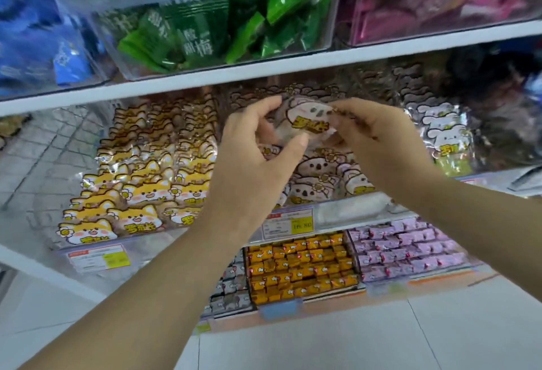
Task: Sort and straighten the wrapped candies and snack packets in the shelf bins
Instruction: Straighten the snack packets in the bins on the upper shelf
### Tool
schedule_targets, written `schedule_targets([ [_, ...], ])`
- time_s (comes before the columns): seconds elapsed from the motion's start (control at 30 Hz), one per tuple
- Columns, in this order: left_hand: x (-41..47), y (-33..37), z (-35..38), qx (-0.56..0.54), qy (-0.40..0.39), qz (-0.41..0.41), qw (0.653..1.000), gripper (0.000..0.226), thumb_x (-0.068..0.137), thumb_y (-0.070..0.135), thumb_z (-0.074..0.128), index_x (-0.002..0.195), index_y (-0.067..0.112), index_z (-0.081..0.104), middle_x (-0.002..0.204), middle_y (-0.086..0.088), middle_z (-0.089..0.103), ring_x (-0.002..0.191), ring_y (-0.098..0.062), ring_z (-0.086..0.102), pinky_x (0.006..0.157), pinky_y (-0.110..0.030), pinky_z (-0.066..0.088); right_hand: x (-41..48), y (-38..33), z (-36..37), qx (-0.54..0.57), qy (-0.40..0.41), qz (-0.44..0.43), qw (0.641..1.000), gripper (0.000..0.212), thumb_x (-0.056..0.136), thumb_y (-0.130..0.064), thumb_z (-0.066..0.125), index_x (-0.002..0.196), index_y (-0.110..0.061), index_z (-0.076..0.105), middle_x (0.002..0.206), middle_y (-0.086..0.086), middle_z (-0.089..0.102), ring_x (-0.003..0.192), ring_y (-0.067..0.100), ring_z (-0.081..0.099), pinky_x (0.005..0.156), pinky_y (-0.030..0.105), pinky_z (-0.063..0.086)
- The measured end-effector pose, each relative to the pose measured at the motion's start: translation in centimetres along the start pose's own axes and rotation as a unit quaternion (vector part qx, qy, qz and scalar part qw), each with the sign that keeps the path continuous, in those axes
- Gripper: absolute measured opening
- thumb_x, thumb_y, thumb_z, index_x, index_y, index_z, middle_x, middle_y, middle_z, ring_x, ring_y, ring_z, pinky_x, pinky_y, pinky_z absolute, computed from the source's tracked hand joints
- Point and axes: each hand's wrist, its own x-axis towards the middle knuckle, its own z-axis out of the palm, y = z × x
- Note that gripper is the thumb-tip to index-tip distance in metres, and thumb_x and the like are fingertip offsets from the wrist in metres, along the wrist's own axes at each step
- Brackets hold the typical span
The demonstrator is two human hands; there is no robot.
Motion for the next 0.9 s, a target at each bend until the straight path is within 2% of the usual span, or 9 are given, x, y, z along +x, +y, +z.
schedule_targets([
  [0.07, 0.4, -0.2, 1.0, 0.071, -0.007, -0.007, 0.997, 0.045, 0.083, 0.037, 0.066, 0.125, 0.039, 0.048, 0.104, 0.014, 0.037, 0.103, -0.007, 0.049, 0.097, -0.029, 0.045, -0.2, 0.6, -1.7, -0.009, -0.002, 0.023, 1.0, 0.016, 0.097, -0.013, 0.047, 0.096, -0.011, 0.063, 0.076, -0.002, 0.063, 0.048, -0.011, 0.054, 0.043, 0.005, 0.035],
  [0.13, 0.9, 0.1, 1.9, 0.105, -0.02, -0.01, 0.994, 0.045, 0.083, 0.037, 0.067, 0.125, 0.037, 0.051, 0.11, 0.012, 0.034, 0.108, -0.005, 0.043, 0.103, -0.028, 0.04, -0.2, 1.3, -3.1, -0.019, 0.007, 0.038, 0.999, 0.019, 0.098, -0.016, 0.046, 0.091, -0.009, 0.062, 0.077, 0.008, 0.066, 0.047, -0.008, 0.055, 0.04, 0.008, 0.034],
  [0.23, 1.6, 1.2, 3.3, 0.116, -0.038, 0.008, 0.993, 0.042, 0.085, 0.034, 0.065, 0.125, 0.034, 0.052, 0.116, 0.016, 0.046, 0.111, 0.002, 0.042, 0.094, -0.009, 0.033, 0.0, 2.3, -4.5, 0.039, 0.013, 0.064, 0.997, 0.02, 0.097, -0.017, 0.048, 0.084, -0.017, 0.062, 0.079, 0.007, 0.069, 0.063, 0.005, 0.066, 0.058, 0.019, 0.053],
  [0.4, 2.9, 2.7, 5.2, 0.059, -0.058, 0.019, 0.996, 0.033, 0.088, 0.025, 0.064, 0.12, 0.028, 0.056, 0.098, 0.029, 0.054, 0.091, 0.016, 0.051, 0.075, 0.005, 0.035, -0.1, 3.5, -6.2, 0.158, 0.028, 0.113, 0.98, 0.02, 0.097, -0.012, 0.047, 0.086, -0.007, 0.063, 0.081, 0.008, 0.067, 0.066, 0.013, 0.067, 0.067, 0.028, 0.058],
  [0.53, 3.4, 2.7, 6.5, 0.045, -0.046, 0.03, 0.997, 0.031, 0.089, 0.017, 0.062, 0.115, 0.032, 0.054, 0.096, 0.026, 0.057, 0.088, 0.012, 0.054, 0.077, -0.002, 0.041, -0.6, 3.8, -7.1, 0.231, 0.014, 0.172, 0.958, 0.024, 0.097, -0.011, 0.048, 0.077, -0.011, 0.06, 0.071, 0.006, 0.067, 0.062, 0.02, 0.066, 0.067, 0.033, 0.059],
  [0.6, 3.4, 2.3, 7.0, 0.036, -0.073, 0.0, 0.997, 0.027, 0.09, 0.018, 0.061, 0.11, 0.034, 0.055, 0.095, 0.025, 0.058, 0.088, 0.01, 0.056, 0.077, -0.007, 0.046, -1.0, 4.2, -7.3, 0.246, 0.002, 0.222, 0.943, 0.024, 0.096, -0.011, 0.049, 0.074, -0.01, 0.057, 0.068, 0.011, 0.066, 0.056, 0.018, 0.064, 0.063, 0.031, 0.057],
  [0.7, 3.2, 1.8, 7.5, 0.059, -0.097, -0.022, 0.993, 0.023, 0.09, 0.02, 0.06, 0.108, 0.035, 0.056, 0.097, 0.021, 0.059, 0.089, 0.007, 0.057, 0.07, -0.002, 0.042, -1.2, 4.7, -7.6, 0.276, 0.01, 0.281, 0.919, 0.022, 0.095, -0.008, 0.05, 0.073, -0.009, 0.055, 0.066, 0.012, 0.062, 0.049, 0.016, 0.061, 0.057, 0.029, 0.054],
  [0.83, 2.7, 2.0, 7.6, 0.115, -0.062, 0.01, 0.991, 0.031, 0.09, 0.013, 0.059, 0.114, 0.032, 0.058, 0.114, 0.011, 0.057, 0.09, 0.0, 0.056, 0.076, -0.011, 0.043, -0.9, 5.1, -8.0, 0.297, 0.02, 0.289, 0.91, 0.018, 0.095, -0.007, 0.05, 0.077, -0.007, 0.055, 0.06, 0.01, 0.062, 0.057, 0.023, 0.063, 0.071, 0.038, 0.055],
  [0.9, 2.0, 2.3, 7.3, 0.121, -0.055, 0.038, 0.99, 0.03, 0.09, 0.014, 0.059, 0.112, 0.035, 0.057, 0.115, 0.012, 0.056, 0.095, 0.004, 0.053, 0.08, -0.01, 0.042, -0.8, 5.1, -8.1, 0.292, 0.021, 0.286, 0.913, 0.019, 0.095, -0.008, 0.05, 0.077, -0.008, 0.056, 0.057, 0.007, 0.062, 0.056, 0.022, 0.064, 0.068, 0.036, 0.055],
])
